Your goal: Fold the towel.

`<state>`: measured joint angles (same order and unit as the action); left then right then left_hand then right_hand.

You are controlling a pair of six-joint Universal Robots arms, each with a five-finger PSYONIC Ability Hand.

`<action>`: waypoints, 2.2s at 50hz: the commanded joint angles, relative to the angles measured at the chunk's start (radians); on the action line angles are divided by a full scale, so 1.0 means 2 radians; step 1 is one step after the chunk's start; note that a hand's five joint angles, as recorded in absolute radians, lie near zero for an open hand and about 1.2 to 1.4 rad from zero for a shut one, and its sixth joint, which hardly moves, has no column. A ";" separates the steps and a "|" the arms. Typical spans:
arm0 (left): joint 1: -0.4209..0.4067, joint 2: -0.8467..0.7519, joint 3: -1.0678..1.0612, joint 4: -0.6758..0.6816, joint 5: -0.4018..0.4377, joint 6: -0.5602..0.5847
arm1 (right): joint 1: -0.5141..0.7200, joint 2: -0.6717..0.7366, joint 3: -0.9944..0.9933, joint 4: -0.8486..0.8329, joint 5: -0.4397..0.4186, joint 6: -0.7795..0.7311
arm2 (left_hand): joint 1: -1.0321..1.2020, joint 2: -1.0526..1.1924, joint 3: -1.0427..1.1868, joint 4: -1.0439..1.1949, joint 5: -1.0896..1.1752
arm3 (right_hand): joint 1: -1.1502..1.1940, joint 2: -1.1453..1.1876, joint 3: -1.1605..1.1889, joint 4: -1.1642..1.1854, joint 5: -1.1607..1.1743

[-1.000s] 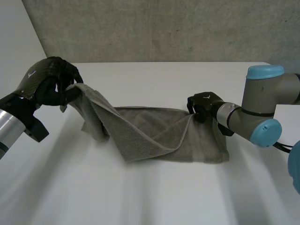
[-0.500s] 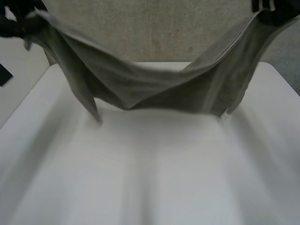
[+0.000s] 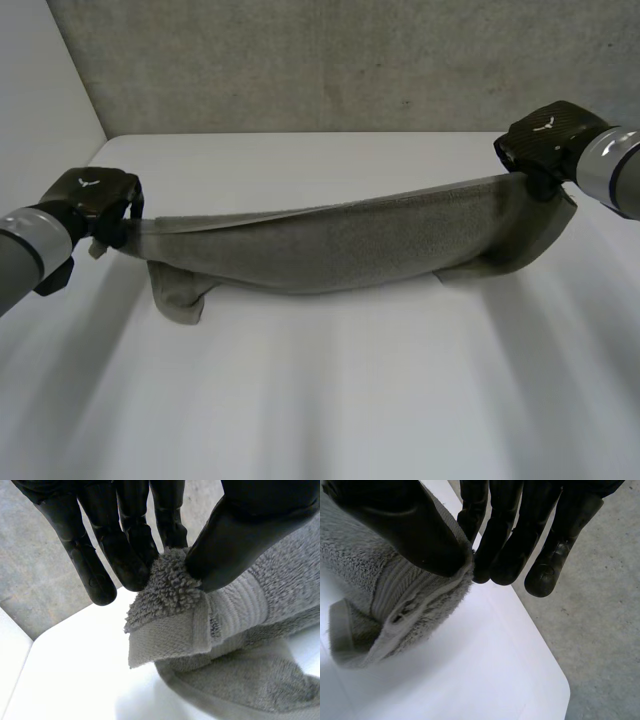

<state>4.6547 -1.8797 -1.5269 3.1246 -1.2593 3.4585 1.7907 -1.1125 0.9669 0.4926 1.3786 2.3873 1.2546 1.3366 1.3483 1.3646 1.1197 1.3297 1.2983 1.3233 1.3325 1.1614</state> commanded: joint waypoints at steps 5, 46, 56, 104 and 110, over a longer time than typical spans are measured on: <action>-0.037 -0.092 0.172 0.015 -0.009 -0.046 | 0.034 0.108 -0.120 -0.061 0.004 0.013 | 0.071 0.030 0.024 0.016 0.051 | 0.033 0.049 0.037 0.032 0.030; -0.014 -0.119 0.059 0.239 0.036 -0.102 | -0.007 0.086 0.078 -0.285 -0.103 0.103 | 0.071 0.030 0.024 0.016 0.051 | 0.033 0.049 0.037 0.032 0.030; -0.012 -0.012 0.044 0.213 0.034 -0.128 | -0.006 -0.026 0.111 -0.250 -0.099 0.114 | 0.071 0.030 0.024 0.016 0.051 | 0.033 0.049 0.037 0.032 0.030; -0.031 -0.063 0.371 0.204 -0.035 -0.225 | 0.037 0.062 -0.272 -0.235 0.055 0.172 | 0.071 0.030 0.024 0.016 0.051 | 0.033 0.049 0.037 0.032 0.030; -0.029 -0.069 0.317 0.206 -0.025 -0.224 | 0.035 0.052 -0.191 -0.249 0.021 0.175 | 0.071 0.030 0.024 0.016 0.051 | 0.033 0.049 0.037 0.032 0.030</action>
<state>4.5921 -2.0141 -0.7877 3.5118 -1.3303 3.0076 1.8666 -0.9770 0.4173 0.0271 1.4836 2.7311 1.2546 1.3394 1.3501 1.3650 1.1343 1.3299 1.2983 1.3234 1.3339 1.1718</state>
